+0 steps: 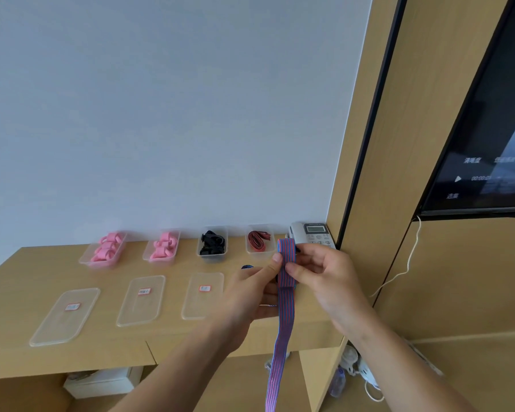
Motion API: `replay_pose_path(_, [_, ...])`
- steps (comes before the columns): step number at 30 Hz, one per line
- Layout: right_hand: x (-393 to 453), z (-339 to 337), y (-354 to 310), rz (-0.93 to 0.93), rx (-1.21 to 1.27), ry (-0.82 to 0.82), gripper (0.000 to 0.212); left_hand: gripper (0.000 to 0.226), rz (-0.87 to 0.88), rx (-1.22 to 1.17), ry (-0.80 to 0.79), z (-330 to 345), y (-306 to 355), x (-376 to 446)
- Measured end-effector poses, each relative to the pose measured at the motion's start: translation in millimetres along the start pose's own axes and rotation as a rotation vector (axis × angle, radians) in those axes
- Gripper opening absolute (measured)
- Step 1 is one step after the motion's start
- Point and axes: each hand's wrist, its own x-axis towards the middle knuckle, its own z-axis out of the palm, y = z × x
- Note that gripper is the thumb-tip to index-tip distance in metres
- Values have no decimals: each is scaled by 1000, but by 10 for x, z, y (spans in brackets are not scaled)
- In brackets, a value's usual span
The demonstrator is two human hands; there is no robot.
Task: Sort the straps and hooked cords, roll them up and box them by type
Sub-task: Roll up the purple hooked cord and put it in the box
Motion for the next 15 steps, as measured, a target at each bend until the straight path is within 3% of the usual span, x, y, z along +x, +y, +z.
replay_pose_path(7, [-24, 3, 36, -93, -57, 63, 24, 51, -65, -27, 49, 44, 38, -25])
replay_pose_path(15, [-81, 8, 45, -215, -136, 92, 23, 60, -95, 13, 42, 18, 49, -27])
